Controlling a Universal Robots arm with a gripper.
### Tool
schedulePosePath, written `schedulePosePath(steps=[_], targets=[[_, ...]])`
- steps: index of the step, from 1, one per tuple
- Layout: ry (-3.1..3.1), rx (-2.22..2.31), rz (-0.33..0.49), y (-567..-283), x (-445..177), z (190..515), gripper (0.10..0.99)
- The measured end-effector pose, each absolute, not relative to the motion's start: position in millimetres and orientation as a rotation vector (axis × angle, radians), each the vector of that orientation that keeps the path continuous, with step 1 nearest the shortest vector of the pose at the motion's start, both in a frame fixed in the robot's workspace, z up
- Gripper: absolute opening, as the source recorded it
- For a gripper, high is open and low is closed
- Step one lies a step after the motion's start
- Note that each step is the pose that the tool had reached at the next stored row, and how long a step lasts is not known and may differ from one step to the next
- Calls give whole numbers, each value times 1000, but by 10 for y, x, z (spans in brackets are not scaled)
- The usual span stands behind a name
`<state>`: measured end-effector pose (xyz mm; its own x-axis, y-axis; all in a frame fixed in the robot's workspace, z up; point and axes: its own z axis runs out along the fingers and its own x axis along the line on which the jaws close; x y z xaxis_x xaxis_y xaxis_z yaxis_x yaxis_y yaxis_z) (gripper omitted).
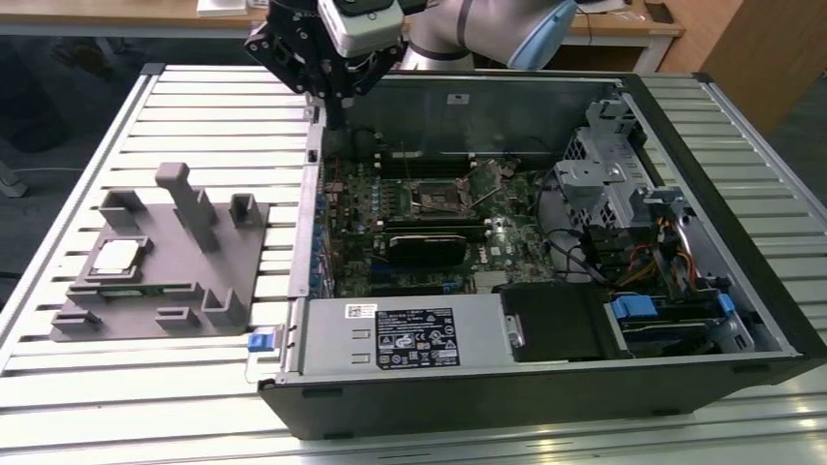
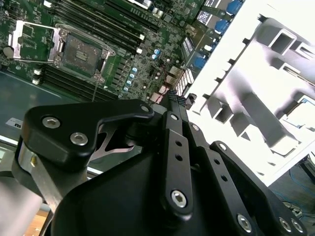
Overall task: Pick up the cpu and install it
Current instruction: 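Reach for the cpu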
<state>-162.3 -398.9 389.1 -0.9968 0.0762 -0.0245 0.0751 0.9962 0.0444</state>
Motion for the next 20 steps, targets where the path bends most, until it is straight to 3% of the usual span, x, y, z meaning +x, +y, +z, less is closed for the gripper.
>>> schedulePosePath(steps=[20], targets=[[3112,118,68,-3989,-1690,3887,106]])
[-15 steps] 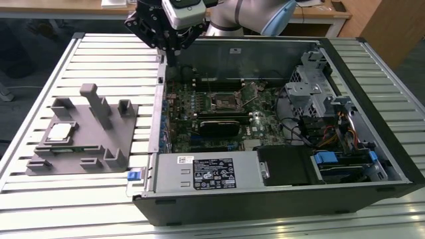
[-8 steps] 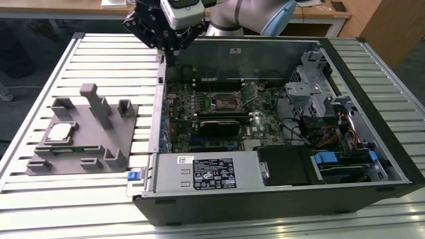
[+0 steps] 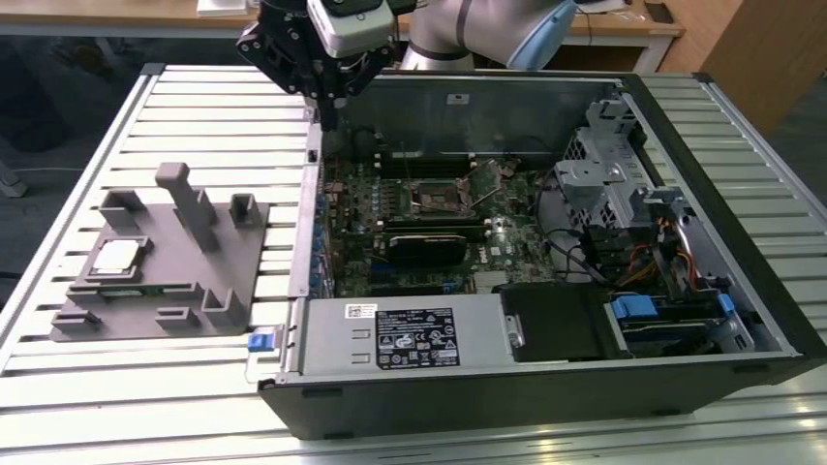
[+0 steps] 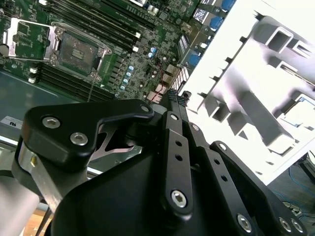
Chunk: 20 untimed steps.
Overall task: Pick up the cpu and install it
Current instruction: 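Reach for the cpu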
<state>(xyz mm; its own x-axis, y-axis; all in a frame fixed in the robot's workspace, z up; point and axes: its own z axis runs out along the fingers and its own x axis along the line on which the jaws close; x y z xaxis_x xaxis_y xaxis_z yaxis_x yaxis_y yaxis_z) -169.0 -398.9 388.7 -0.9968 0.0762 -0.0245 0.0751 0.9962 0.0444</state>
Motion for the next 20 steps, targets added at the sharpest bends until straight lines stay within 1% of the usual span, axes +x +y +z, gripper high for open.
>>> schedulePosePath(steps=[20], targets=[[3112,118,68,-3989,-1760,3884,106]])
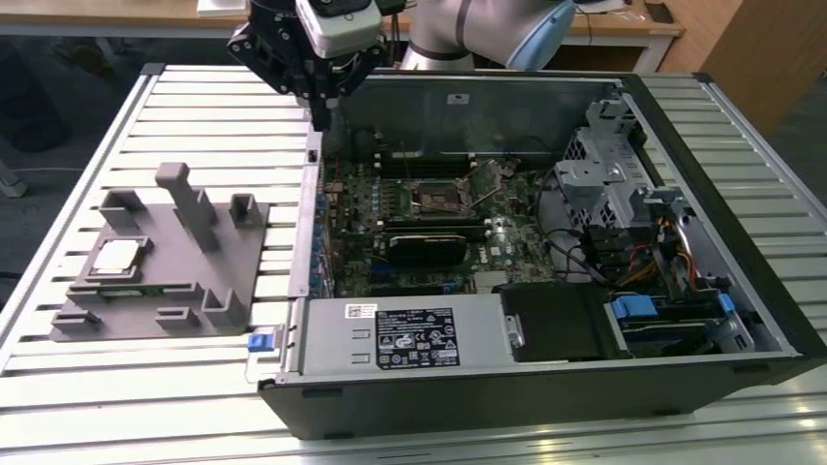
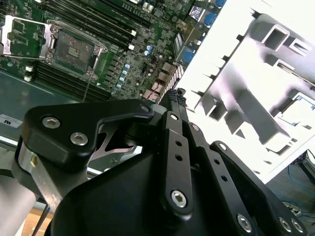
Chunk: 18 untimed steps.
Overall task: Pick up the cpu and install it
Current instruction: 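Reach for the cpu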
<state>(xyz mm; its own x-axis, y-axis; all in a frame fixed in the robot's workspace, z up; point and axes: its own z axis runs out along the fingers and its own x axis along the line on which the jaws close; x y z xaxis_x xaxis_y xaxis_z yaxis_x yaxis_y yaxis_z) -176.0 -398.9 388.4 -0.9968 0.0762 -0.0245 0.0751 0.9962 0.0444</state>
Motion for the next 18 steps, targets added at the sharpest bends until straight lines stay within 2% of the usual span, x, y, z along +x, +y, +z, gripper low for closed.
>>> schedulePosePath(steps=[18], targets=[[3113,118,68,-3989,-1825,3881,106]])
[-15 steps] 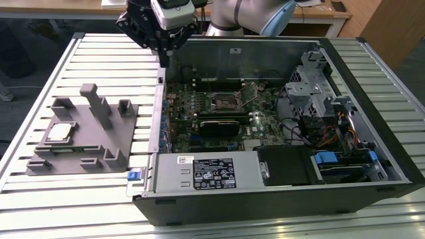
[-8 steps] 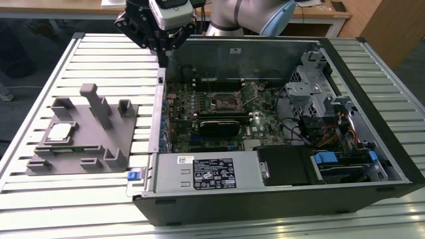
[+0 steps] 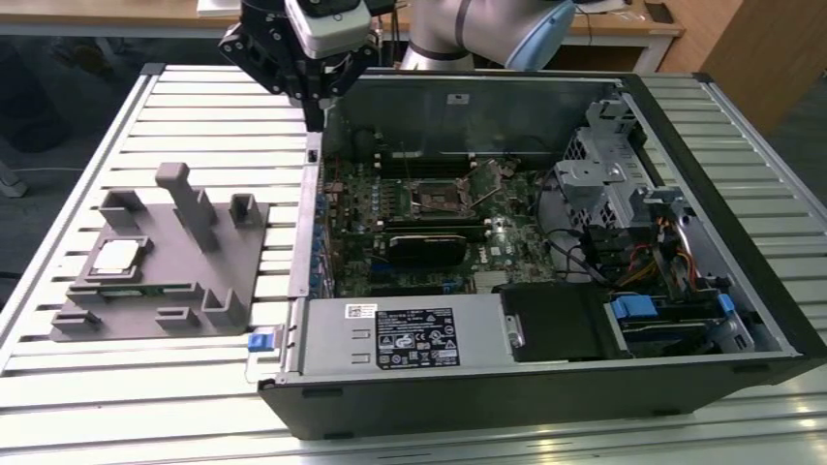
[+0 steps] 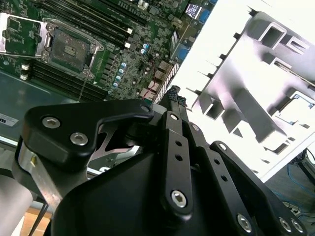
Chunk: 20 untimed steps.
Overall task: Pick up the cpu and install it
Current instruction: 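Reach for the cpu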
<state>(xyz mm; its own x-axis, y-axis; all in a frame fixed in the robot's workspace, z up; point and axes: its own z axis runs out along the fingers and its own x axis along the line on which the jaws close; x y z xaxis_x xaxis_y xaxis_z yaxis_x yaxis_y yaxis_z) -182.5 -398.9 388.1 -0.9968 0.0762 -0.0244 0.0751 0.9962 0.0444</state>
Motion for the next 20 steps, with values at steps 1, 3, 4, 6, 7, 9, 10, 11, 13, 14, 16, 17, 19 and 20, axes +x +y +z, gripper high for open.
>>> schedulePosePath(steps=[1,3,4,6,7,9,10,11,13,14,16,17,19,20], targets=[[3112,118,68,-3989,-1829,3881,106],[3113,118,68,-3989,-1836,3881,106],[3113,118,68,-3989,-1839,3881,106],[3113,118,68,-3989,-1846,3881,106],[3112,118,68,-3989,-1849,3880,106],[3113,118,68,-3989,-1855,3880,106],[3113,118,68,-3989,-1859,3880,106],[3112,118,68,-3989,-1862,3879,106],[3112,118,68,-3989,-1870,3879,106],[3112,118,68,-3989,-1873,3878,106],[3112,118,68,-3989,-1881,3878,106],[3113,118,68,-3989,-1885,3878,106],[3113,118,68,-3989,-1894,3878,106],[3112,118,68,-3989,-1898,3877,106]])
